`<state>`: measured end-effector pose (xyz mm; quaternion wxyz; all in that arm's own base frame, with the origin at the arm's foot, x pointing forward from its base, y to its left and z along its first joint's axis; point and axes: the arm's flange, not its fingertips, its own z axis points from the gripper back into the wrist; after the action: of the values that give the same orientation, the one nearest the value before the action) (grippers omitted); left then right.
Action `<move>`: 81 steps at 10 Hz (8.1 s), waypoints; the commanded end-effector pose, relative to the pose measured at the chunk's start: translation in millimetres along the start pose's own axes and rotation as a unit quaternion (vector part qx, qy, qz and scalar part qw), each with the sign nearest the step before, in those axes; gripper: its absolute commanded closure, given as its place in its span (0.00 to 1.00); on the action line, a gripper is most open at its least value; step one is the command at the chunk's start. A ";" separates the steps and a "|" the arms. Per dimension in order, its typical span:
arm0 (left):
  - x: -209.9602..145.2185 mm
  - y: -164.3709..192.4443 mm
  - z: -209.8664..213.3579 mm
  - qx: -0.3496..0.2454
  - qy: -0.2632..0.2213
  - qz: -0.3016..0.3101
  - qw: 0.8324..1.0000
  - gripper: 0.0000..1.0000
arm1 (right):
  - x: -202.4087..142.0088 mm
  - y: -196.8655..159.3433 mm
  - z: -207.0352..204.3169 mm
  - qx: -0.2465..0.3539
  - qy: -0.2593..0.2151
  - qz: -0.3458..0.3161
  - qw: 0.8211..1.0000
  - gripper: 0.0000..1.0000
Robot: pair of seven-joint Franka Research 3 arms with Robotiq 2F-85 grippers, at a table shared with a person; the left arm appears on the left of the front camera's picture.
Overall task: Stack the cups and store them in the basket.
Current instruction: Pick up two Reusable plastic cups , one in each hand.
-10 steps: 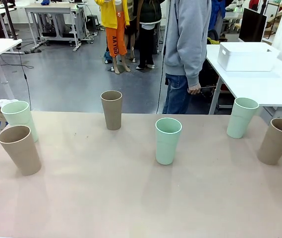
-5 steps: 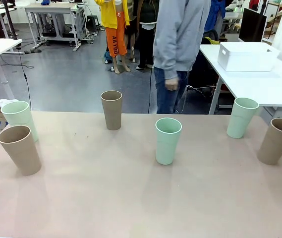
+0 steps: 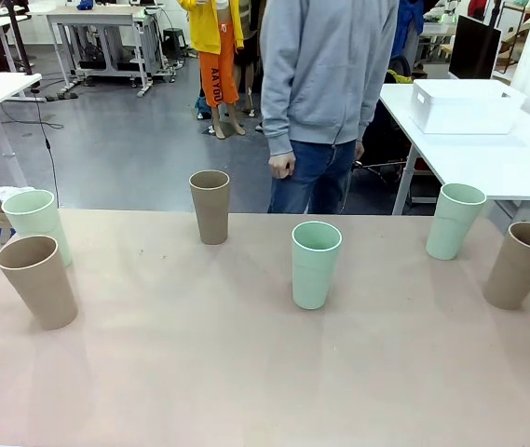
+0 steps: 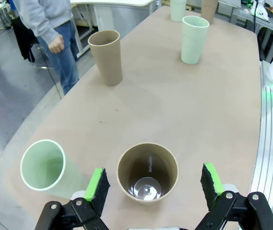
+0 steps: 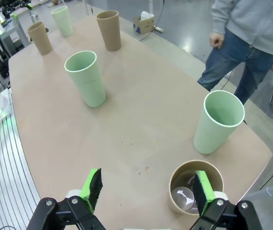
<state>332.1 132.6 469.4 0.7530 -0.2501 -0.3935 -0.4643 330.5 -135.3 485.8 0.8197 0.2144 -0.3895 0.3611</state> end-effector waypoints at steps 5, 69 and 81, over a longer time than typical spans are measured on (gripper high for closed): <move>0.6 0.6 -0.5 -0.002 -0.008 -0.007 1.000 0.00 | 1.8 -3.0 1.2 0.004 -0.013 0.012 1.000 0.00; -210.1 254.1 -117.0 -0.182 -0.260 -0.023 0.948 0.00 | -199.0 -167.1 -119.1 0.228 -0.253 0.073 0.937 0.00; -209.3 245.4 -137.7 -0.188 -0.304 -0.021 0.934 0.00 | -199.5 -151.4 -147.4 0.246 -0.252 0.053 0.934 0.00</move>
<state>548.9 250.8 211.2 0.5418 -0.5101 -0.4953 -0.4483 429.2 -232.3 227.3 0.5872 0.4750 -0.4921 0.4330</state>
